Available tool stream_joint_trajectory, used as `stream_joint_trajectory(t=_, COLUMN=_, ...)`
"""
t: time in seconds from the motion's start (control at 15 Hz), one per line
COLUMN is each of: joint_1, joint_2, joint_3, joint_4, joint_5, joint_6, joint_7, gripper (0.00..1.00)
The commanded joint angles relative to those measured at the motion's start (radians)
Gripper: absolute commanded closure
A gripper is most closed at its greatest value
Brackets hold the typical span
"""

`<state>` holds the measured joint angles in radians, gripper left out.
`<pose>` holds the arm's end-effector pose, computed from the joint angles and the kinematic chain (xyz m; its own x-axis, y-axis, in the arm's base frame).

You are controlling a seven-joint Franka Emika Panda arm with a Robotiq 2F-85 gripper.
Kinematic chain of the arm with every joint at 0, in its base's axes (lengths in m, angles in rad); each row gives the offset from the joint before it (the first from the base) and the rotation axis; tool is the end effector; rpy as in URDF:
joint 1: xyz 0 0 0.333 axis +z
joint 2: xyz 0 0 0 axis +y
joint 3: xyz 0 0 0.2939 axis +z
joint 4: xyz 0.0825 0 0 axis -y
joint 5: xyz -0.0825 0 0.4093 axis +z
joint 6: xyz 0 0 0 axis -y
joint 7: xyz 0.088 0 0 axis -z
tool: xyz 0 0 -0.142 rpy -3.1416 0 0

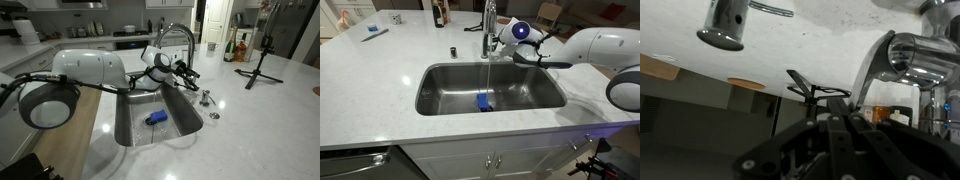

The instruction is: Close the faucet

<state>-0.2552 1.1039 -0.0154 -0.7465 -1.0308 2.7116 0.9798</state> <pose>0.8526 -0.2104 0.3223 0.4799 -0.1086 0.8706 -0.5387 -0.8197 0.1947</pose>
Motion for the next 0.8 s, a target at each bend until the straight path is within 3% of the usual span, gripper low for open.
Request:
stream_joint_trajectory(t=0.0, joint_1=-0.018, joint_2=0.041, joint_3=0.035, joint_4=0.064, joint_5=0.019, joint_6=0.04, joint_7=-0.07, gripper=1.0)
stream_joint_trajectory(t=0.73, joint_1=-0.007, joint_2=0.078, joint_3=0.088, joint_4=0.127, joint_5=0.018, joint_6=0.03, joint_7=-0.145, gripper=1.0)
